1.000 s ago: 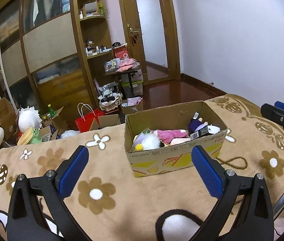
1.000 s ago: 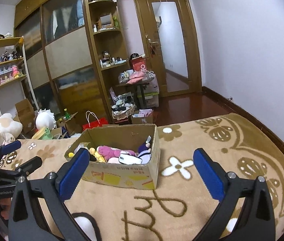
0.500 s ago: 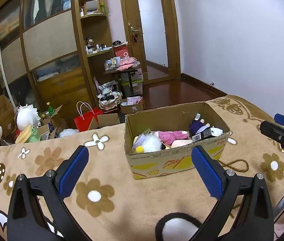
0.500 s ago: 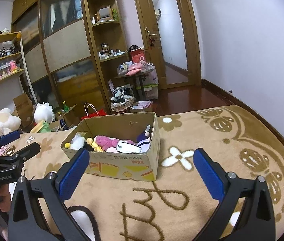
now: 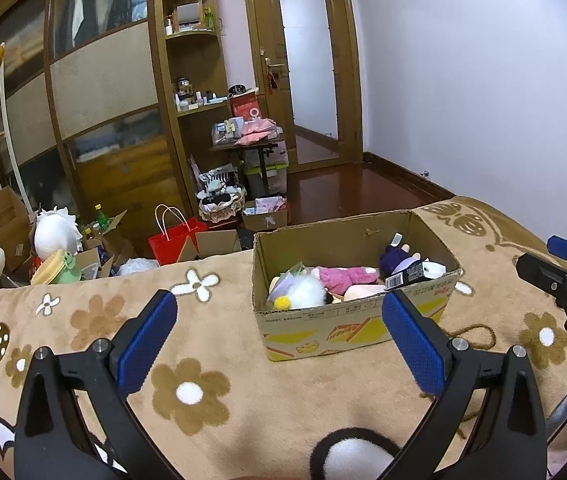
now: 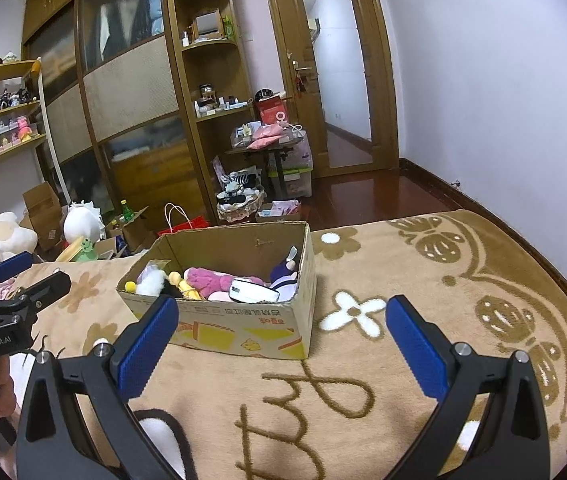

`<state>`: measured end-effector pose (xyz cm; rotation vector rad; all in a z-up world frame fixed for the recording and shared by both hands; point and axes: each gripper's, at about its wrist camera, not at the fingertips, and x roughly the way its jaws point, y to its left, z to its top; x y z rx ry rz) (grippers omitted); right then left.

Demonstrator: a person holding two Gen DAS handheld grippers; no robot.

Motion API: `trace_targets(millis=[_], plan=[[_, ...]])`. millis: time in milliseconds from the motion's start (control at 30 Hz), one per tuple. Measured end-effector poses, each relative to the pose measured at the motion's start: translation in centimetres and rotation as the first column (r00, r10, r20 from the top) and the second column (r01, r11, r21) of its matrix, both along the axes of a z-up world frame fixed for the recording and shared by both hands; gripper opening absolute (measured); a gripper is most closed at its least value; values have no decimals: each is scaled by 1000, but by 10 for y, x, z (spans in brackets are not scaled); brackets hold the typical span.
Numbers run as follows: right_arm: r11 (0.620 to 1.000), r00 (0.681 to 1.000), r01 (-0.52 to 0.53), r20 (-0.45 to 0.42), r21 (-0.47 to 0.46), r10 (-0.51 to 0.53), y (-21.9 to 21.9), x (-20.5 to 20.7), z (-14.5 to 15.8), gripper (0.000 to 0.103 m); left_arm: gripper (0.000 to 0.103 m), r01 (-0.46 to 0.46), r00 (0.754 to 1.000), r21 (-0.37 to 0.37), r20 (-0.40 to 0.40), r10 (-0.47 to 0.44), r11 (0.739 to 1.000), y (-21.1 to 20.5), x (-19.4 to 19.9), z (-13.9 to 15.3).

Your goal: Organize soft objects

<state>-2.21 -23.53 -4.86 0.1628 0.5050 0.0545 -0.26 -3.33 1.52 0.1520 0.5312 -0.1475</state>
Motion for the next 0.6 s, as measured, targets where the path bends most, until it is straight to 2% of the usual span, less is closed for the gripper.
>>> trace_targets(millis=[600], plan=[[1000, 1000, 0, 2, -2, 0, 0, -1, 0, 103, 101, -5, 1000, 3, 3, 5, 1000, 1, -1, -1]])
